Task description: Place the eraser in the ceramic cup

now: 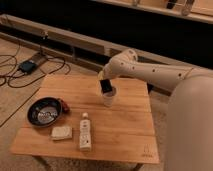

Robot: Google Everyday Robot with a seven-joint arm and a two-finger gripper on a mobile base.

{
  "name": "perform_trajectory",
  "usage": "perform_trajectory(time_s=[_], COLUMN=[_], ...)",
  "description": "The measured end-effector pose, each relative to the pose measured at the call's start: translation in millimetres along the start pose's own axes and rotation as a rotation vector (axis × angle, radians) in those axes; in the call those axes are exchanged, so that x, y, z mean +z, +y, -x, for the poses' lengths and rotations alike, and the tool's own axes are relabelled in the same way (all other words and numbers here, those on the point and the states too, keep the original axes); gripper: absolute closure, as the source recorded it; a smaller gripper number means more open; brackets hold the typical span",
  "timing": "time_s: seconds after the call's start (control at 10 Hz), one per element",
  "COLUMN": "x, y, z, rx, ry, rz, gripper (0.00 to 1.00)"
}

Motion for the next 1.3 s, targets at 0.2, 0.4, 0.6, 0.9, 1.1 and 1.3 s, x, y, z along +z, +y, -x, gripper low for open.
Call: perform_trajectory(time_s=[0.2,0.4,0.6,0.9,1.1,1.3], x=[1.5,2.1,1.1,0.2,-0.2,-1.1], y=[-5.4,-6.8,-7.1,-4.3,-1.9,-0.5], z=[-5.4,-6.4,-7.0,-9.0,-9.5,-9.8], rx=[0.007,0.007,0.001,-0.003,-0.006,-0.007], ry=[-0.011,-0.019,-0.027,-0.034,-0.036,-0.037], rz=[-0.002,-0.004,-0.006,-0.004,-0.002,0.000], gripper=[0.67,0.48,0.27,0.20,0.20,0.20])
